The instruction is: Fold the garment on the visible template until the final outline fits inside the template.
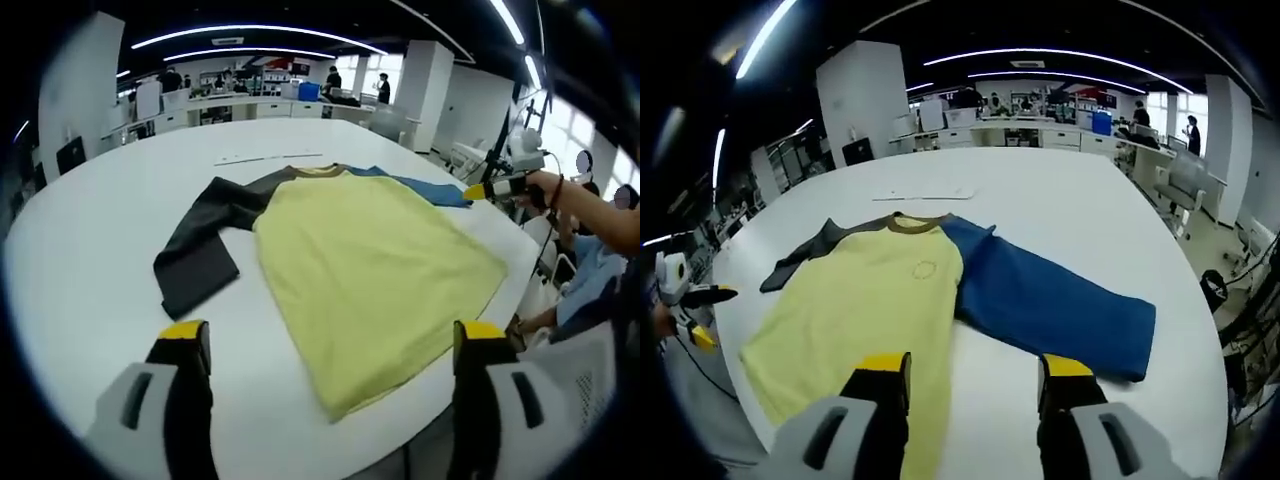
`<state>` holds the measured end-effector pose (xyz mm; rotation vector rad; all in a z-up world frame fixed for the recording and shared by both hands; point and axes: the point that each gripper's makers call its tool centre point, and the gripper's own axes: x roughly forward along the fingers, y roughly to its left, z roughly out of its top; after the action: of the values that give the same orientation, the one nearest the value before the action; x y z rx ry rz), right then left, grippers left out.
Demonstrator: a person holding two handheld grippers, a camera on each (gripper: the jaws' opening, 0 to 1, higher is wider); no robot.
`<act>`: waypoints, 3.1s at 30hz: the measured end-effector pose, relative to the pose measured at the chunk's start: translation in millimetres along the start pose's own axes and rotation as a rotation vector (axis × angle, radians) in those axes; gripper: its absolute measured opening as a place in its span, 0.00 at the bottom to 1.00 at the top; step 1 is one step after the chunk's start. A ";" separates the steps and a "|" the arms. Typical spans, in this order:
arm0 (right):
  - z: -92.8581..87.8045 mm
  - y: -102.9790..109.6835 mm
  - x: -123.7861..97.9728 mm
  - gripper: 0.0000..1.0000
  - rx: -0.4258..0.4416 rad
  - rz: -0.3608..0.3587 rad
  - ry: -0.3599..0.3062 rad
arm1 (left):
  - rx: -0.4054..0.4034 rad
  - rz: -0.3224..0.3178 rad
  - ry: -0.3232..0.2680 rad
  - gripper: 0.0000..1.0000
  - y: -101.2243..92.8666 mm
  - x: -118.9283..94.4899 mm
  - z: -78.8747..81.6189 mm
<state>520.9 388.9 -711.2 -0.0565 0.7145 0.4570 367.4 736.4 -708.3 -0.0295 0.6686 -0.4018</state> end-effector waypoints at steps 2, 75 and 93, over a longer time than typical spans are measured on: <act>4.6 -1.1 5.0 0.47 -0.010 0.008 -0.004 | 0.002 0.000 -0.003 0.99 -0.3 0.1 1.3; 21.0 -54.1 81.5 0.00 -0.202 -0.119 0.056 | -0.032 0.021 0.003 0.93 7.1 -5.2 11.5; 16.7 -78.2 58.6 0.47 -0.013 -0.157 0.044 | -0.015 -0.006 0.004 0.96 1.2 -3.2 14.5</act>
<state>603.1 344.5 -744.3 -0.1344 0.7438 0.3107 374.3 737.2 -695.1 -0.0453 0.6755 -0.4029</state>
